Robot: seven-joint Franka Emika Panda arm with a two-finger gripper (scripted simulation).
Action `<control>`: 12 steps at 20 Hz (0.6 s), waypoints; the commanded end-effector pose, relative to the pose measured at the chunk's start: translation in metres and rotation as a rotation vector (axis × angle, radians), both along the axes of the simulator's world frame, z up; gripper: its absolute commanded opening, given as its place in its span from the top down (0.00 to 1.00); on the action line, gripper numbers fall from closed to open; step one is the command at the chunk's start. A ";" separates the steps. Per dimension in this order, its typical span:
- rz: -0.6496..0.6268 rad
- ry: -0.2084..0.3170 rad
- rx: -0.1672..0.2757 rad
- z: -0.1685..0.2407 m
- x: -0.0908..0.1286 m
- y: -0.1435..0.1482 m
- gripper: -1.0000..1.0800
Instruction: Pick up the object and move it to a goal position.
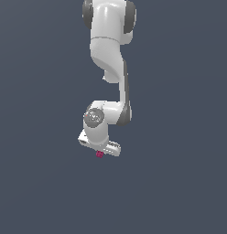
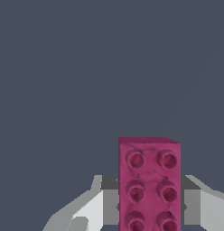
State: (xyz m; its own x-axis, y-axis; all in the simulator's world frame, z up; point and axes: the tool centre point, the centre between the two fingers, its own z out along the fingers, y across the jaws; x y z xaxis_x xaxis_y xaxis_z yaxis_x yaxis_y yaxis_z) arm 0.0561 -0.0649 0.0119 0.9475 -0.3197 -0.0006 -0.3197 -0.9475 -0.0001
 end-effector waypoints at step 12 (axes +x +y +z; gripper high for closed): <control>0.000 0.000 0.000 0.033 0.001 0.001 1.00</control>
